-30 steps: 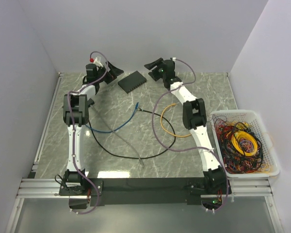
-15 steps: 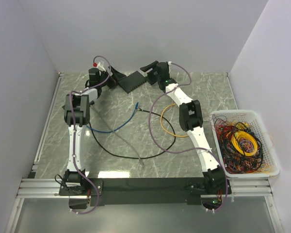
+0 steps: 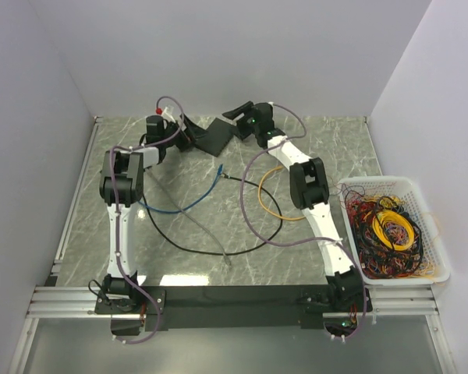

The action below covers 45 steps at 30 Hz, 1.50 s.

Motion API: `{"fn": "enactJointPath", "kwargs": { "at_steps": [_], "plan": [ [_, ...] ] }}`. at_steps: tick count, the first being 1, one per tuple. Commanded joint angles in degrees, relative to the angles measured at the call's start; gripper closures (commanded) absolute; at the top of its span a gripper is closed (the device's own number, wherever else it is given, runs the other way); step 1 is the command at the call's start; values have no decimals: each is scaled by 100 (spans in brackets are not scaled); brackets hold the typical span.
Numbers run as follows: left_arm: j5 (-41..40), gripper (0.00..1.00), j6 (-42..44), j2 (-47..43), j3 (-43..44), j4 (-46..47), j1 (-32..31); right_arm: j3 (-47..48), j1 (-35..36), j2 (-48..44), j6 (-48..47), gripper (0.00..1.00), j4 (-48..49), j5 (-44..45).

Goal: Insert the plug into the switch port

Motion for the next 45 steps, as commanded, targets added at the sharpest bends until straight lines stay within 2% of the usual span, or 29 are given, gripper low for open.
{"fn": "enactJointPath", "kwargs": {
  "at_steps": [1, 2, 7, 12, 16, 19, 23, 28, 29, 34, 39, 42, 45],
  "plan": [
    [325, 1, 173, -765, -779, 197, -348, -1286, 270, -633, -576, 23, -482, -271],
    [290, 1, 217, -897, -983, 188, -357, -2030, 323, -1052, -648, 23, -394, -253],
    [44, 2, 568, -1723, -2133, 144, -375, -4396, 666, -2319, -859, 23, 485, -174],
    [-272, 2, 1043, -2312, -2549, -251, -375, -5314, 1062, -2980, -1219, 27, 757, -288],
    [-518, 2, 1158, -2497, -2541, -480, -340, -6158, 958, -4007, -1473, 28, 1399, 210],
    [-563, 2, 1035, -2594, -2514, -428, -331, -6090, 546, -4185, -1571, 27, 1698, 239],
    [-589, 2, 973, -2673, -2444, -418, -340, -5502, -17, -3625, -1168, 27, 2016, -375],
    [-782, 1, 1008, -2200, -1681, -436, -331, -3756, -352, -2282, -991, 30, 927, -385],
    [-748, 2, 991, -1877, -1479, -471, -322, -3507, -388, -2113, -965, 31, 708, -376],
    [-616, 1, 789, -873, -178, -506, -287, -2486, -318, -1532, -877, 31, 11, -350],
    [-484, 1, 692, 24, 867, -823, -278, -2336, -195, -1435, -754, 31, 72, -367],
    [-344, 1, 639, 297, 1080, -894, -278, -2222, -55, -1330, -736, 31, 47, -394],
    [-150, 0, 551, 324, 932, -613, -278, -2116, 112, -1224, -763, 31, 11, -429]
  ]
}}
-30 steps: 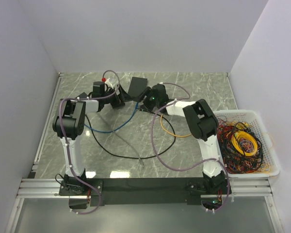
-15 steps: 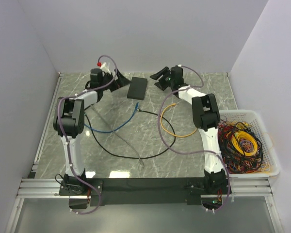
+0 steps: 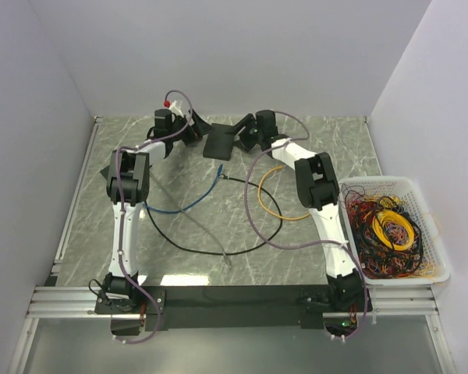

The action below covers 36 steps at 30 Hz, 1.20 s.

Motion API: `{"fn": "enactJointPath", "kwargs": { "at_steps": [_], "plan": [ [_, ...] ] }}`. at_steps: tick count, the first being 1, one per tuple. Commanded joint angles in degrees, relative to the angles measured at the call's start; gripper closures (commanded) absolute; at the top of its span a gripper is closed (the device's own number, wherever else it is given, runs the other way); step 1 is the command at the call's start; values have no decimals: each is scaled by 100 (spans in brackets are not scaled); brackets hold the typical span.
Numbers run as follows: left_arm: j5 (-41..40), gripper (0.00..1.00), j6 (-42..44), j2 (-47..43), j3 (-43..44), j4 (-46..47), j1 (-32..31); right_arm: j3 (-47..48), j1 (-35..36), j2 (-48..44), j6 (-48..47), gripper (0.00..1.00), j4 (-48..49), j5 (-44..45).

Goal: Insert the plug into the switch port

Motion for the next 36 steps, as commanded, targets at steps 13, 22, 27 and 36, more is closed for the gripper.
{"fn": "enactJointPath", "kwargs": {
  "at_steps": [13, 22, 27, 36],
  "plan": [
    [853, 4, 247, -570, -1035, 107, -88, -1269, 758, -642, -307, 32, 403, 68],
    [431, 5, 440, -2072, -3189, 582, -88, -726, 1610, -669, -852, 32, -63, 147],
    [149, 6, 546, -2671, -4216, 695, -45, -707, 1927, -721, -949, 32, -169, 138],
    [-79, 7, 660, -3559, -5387, 670, -62, -1820, 2367, -1300, -1081, 32, 85, 164]
  ]
}}
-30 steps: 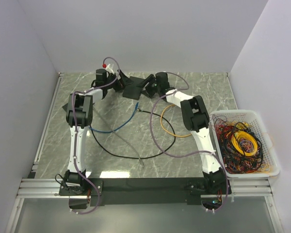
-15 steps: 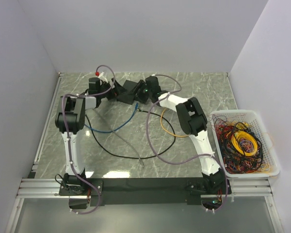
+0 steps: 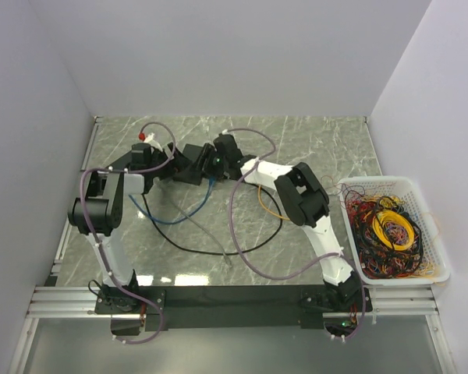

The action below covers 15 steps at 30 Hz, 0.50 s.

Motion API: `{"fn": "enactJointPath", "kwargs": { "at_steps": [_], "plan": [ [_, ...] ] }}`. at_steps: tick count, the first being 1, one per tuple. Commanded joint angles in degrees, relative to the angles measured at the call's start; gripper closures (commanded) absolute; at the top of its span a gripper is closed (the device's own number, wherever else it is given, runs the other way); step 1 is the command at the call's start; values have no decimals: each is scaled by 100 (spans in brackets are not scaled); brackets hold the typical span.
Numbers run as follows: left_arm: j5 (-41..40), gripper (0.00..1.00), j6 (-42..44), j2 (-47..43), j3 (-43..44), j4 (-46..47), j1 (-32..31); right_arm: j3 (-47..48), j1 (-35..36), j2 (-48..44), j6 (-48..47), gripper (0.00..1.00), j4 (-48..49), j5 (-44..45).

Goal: Insert the plug into the switch port

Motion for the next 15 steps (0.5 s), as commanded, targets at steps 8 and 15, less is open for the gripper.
{"fn": "enactJointPath", "kwargs": {
  "at_steps": [8, 15],
  "plan": [
    [676, 7, 75, -836, -1116, -261, -649, -1970, 950, -1095, 197, 32, 935, -62],
    [438, 7, 110, -881, -801, -629, -649, -1682, 758, -1262, -550, 29, 41, 588]
  ]
}}
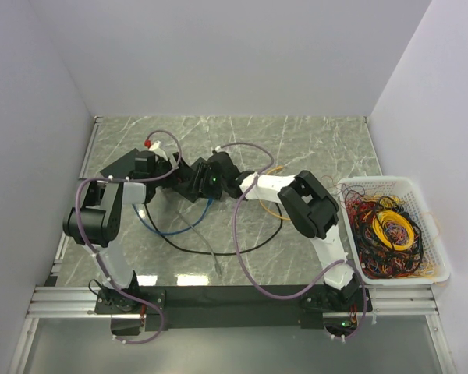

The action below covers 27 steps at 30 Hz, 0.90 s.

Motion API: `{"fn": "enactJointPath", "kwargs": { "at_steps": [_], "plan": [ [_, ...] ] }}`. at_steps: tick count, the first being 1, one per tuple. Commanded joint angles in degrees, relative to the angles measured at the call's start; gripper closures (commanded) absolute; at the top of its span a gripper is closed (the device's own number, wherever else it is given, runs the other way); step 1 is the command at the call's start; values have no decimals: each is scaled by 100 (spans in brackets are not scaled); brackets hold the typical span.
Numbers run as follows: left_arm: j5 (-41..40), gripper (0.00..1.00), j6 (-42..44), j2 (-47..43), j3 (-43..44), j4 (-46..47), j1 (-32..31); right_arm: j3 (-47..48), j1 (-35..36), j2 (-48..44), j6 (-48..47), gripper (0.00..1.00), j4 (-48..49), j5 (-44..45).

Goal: Insert the plug into the switch port

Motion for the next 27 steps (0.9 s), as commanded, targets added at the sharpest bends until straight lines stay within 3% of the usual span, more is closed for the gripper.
{"fn": "enactJointPath", "kwargs": {
  "at_steps": [1, 4, 7, 11, 19, 24, 27],
  "plan": [
    [576, 7, -205, -74, 214, -628, -354, 233, 10, -91, -513, 28, -450, 362],
    [479, 7, -117, 22, 530, -839, -345, 313, -227, -231, -917, 25, -837, 678],
    [391, 7, -46, 119, 671, -980, -337, 383, -482, -424, -1172, 11, -1215, 880],
    [356, 7, -64, 277, 891, -989, -258, 594, -649, -810, -1725, 9, -1750, 1083],
    [329, 7, -187, 506, 1207, -963, -178, 595, -1115, -1593, -2298, 8, -2507, 1671],
    [251, 8, -134, 313, 1260, -937, -178, -389, -1651, -2542, -2430, 10, -2517, 2216],
    [224, 8, -134, 173, 1234, -875, -178, -890, -2045, -2842, -2272, 15, -2446, 2051]
  ]
}}
